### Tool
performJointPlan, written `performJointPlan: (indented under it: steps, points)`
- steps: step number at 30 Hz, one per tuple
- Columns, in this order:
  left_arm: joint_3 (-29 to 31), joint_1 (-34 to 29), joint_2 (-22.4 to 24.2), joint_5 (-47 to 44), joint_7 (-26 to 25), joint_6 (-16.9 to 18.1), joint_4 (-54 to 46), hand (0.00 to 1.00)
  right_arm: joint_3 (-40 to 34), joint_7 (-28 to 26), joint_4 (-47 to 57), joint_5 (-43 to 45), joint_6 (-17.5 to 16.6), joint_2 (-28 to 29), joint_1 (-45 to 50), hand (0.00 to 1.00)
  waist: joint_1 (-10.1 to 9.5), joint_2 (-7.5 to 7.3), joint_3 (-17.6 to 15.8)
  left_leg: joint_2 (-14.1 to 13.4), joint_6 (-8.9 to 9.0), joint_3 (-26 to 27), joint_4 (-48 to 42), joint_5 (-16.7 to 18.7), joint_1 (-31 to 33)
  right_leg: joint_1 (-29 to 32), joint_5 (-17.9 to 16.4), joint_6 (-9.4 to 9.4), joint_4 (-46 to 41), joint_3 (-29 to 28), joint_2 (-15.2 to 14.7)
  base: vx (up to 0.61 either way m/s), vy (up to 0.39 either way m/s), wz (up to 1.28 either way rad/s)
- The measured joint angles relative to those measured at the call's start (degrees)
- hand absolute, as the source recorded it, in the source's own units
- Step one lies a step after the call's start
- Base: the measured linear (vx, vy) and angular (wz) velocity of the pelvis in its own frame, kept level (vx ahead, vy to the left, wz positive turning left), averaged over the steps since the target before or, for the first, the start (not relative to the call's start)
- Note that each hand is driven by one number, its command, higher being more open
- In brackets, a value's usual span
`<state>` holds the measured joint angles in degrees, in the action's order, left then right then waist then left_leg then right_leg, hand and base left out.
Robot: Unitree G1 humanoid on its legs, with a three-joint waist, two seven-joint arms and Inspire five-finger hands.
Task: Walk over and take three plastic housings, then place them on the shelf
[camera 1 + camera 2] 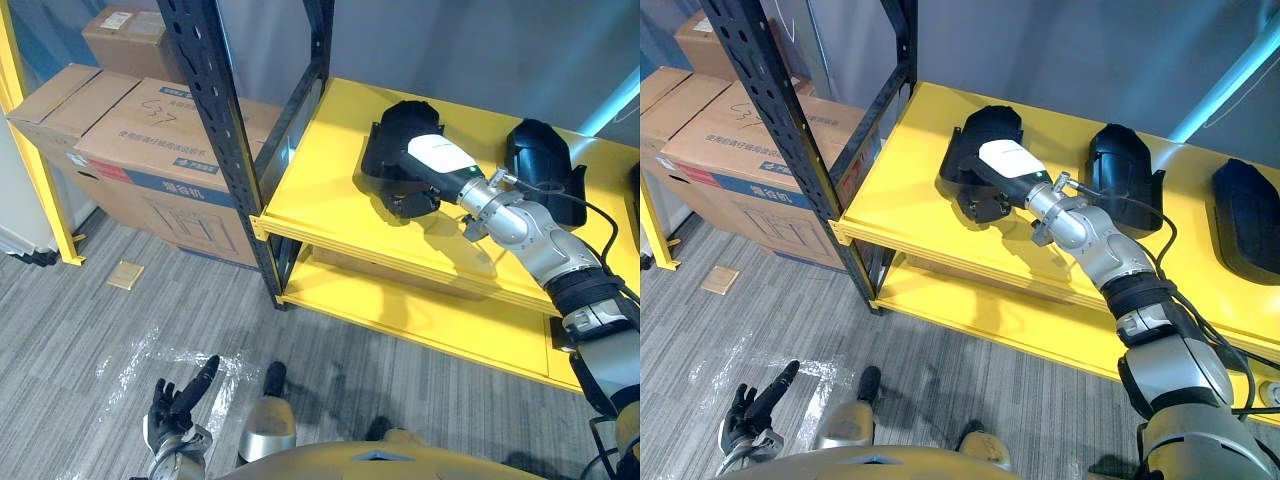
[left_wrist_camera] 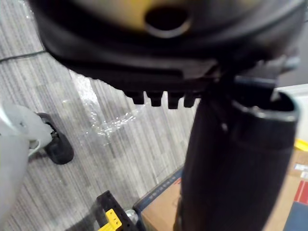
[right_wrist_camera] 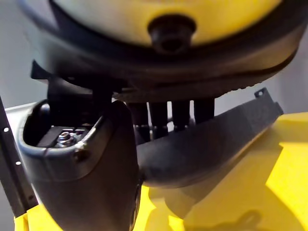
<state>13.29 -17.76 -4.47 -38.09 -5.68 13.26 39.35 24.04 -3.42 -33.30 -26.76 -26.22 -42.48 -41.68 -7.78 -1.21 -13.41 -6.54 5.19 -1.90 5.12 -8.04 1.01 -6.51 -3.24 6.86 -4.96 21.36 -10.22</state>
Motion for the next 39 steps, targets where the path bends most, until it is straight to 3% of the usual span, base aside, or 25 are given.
performJointPlan:
  steps: [17,29,30,39]
  points:
    - [-2.2,2.3,-0.1,-0.6,2.2,-1.3,0.6,1.00,0.3,3.2,-8.7,0.0,-1.9,-0.1,-11.3,0.00,-0.21,2.09,-5.8,0.3,0.47,-1.2,0.0,-1.2,1.7,2.6,-1.6,-0.27,-3.5,0.6,-0.7,0.00,-0.012,0.04]
    - [-2.3,2.7,-0.2,-0.6,2.7,-1.3,0.5,1.00,0.3,3.9,-8.9,0.0,-2.6,-0.1,-11.6,0.00,-0.19,2.57,-7.0,0.2,0.00,-1.3,0.0,-1.1,2.6,4.5,-2.7,-0.32,-6.1,0.3,-1.1,-0.01,-0.009,0.01]
    - [-2.3,2.7,-0.2,-0.6,2.6,-1.3,0.5,1.00,0.3,3.8,-8.9,0.0,-3.0,-0.1,-11.6,1.00,0.03,2.57,-7.0,0.2,-0.06,-1.2,0.0,-1.1,2.5,4.4,-2.7,-0.32,-6.1,0.3,-1.1,0.00,0.000,0.00]
    - [-2.3,2.9,-0.2,-0.6,2.5,-1.4,0.5,1.00,0.2,3.7,-7.9,0.0,-5.2,-2.1,-10.5,1.00,0.22,2.57,-7.0,0.3,-0.36,0.3,0.0,-0.8,1.4,4.1,-2.7,-0.25,-6.0,-1.1,-1.2,-0.01,-0.019,-0.08]
